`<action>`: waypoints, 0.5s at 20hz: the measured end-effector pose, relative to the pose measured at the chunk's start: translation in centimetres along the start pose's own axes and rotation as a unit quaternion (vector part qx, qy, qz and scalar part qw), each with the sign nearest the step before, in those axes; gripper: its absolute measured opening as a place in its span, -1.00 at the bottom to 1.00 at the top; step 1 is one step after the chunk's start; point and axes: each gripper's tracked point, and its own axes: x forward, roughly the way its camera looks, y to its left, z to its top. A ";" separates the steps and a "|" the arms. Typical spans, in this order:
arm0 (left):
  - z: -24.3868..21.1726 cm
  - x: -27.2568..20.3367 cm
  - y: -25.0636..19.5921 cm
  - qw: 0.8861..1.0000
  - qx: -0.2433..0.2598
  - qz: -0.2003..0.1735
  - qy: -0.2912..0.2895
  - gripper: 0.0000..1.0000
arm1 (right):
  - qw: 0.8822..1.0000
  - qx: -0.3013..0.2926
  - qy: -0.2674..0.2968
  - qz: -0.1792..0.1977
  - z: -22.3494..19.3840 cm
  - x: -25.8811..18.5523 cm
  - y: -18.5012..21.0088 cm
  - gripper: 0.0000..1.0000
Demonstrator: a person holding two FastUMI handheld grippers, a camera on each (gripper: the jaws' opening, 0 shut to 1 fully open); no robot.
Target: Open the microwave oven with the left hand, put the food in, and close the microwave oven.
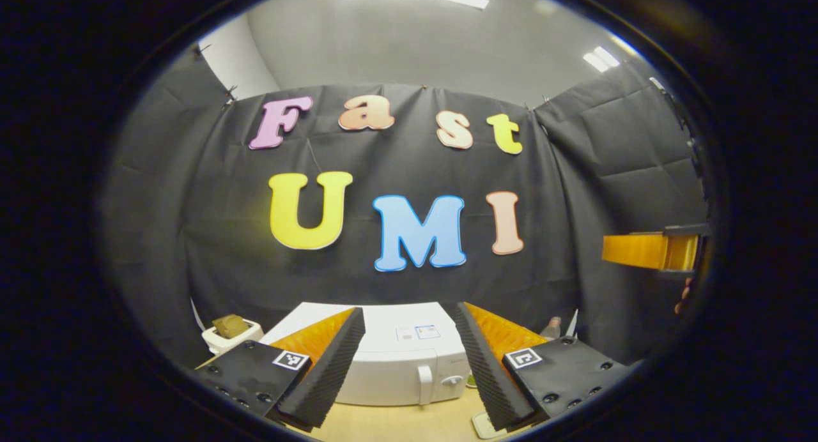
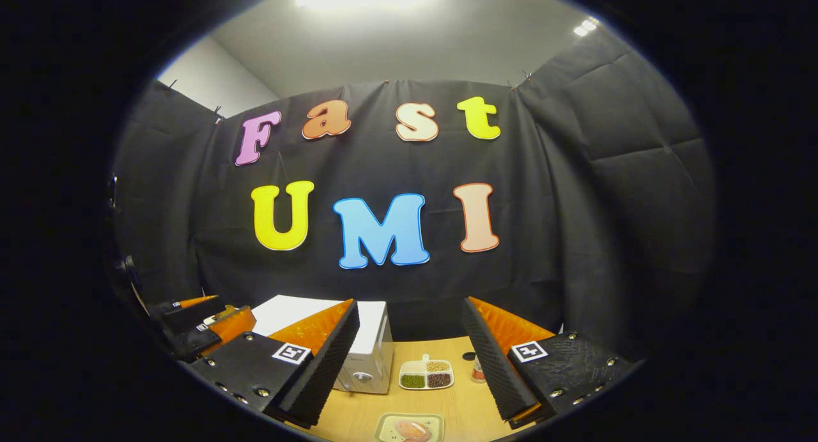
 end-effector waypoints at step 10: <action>-16.5 6.7 -2.3 0.993 0.007 -0.034 0.111 0.83 | 0.998 -0.026 0.045 -0.025 -3.5 -0.4 0.1 0.96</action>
